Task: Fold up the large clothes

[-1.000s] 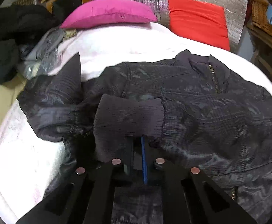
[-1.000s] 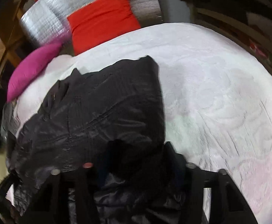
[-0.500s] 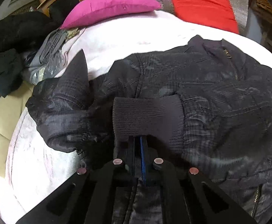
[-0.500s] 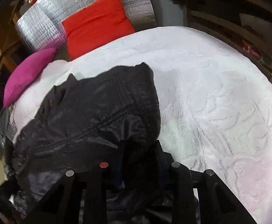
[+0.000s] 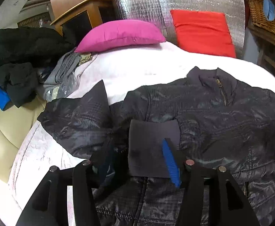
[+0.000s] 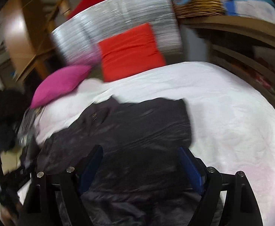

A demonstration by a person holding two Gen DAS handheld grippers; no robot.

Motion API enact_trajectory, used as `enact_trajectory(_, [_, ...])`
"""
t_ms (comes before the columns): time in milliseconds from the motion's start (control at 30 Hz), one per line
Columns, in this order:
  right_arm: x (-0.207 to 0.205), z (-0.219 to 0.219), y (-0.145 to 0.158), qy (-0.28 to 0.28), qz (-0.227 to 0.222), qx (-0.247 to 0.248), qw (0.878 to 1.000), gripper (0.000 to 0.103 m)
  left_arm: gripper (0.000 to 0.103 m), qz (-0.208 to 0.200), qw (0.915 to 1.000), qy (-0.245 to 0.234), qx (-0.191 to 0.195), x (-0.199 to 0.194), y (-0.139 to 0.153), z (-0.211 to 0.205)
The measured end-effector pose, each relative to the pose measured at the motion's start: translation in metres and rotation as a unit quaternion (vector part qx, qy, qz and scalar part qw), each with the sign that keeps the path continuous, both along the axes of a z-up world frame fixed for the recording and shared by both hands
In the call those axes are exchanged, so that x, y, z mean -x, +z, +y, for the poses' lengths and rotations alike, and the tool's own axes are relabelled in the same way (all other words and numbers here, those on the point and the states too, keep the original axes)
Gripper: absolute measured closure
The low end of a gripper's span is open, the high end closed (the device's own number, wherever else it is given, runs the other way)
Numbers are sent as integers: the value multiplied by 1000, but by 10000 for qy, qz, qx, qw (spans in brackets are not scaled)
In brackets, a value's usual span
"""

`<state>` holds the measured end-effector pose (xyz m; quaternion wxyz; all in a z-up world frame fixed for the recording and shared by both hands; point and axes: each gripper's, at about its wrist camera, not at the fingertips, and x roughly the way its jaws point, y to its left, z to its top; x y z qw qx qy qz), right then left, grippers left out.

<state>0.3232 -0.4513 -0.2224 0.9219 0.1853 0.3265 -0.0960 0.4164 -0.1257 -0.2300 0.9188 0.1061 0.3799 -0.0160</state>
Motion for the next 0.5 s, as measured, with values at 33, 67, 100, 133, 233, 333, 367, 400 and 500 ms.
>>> enact_trajectory(33, [-5, 11, -1, 152, 26, 72, 9999, 19, 48, -5, 10000, 1, 12, 0, -1, 0])
enact_trajectory(67, [-8, 20, -3, 287, 49, 90, 9995, 19, 48, -1, 10000, -8, 17, -1, -1, 0])
enact_trajectory(100, [-9, 26, -7, 377, 82, 70, 9992, 19, 48, 1, 10000, -3, 10, -2, -2, 0])
enact_trajectory(133, [-15, 33, -12, 483, 160, 16, 9987, 19, 48, 9, 10000, 5, 1, -3, -4, -1])
enact_trajectory(233, [-29, 45, -31, 695, 433, -156, 9965, 22, 48, 70, 10000, -5, -20, -6, -11, -4])
enact_trajectory(333, [-53, 49, -62, 772, 1064, -293, 9909, 29, 44, 404, 9991, -85, -13, -14, -26, -10])
enact_trajectory(367, [-56, 50, -72, 759, 1305, -298, 9881, 33, 40, 566, 9983, -71, -65, -17, -32, -12])
enact_trajectory(400, [-59, 52, -79, 721, 1432, -171, 9869, 33, 40, 725, 9973, -40, -131, -21, -40, -13])
enact_trajectory(500, [-59, 57, -73, 738, 1337, -32, 9883, 33, 40, 987, 9951, -34, -93, -27, -50, -12])
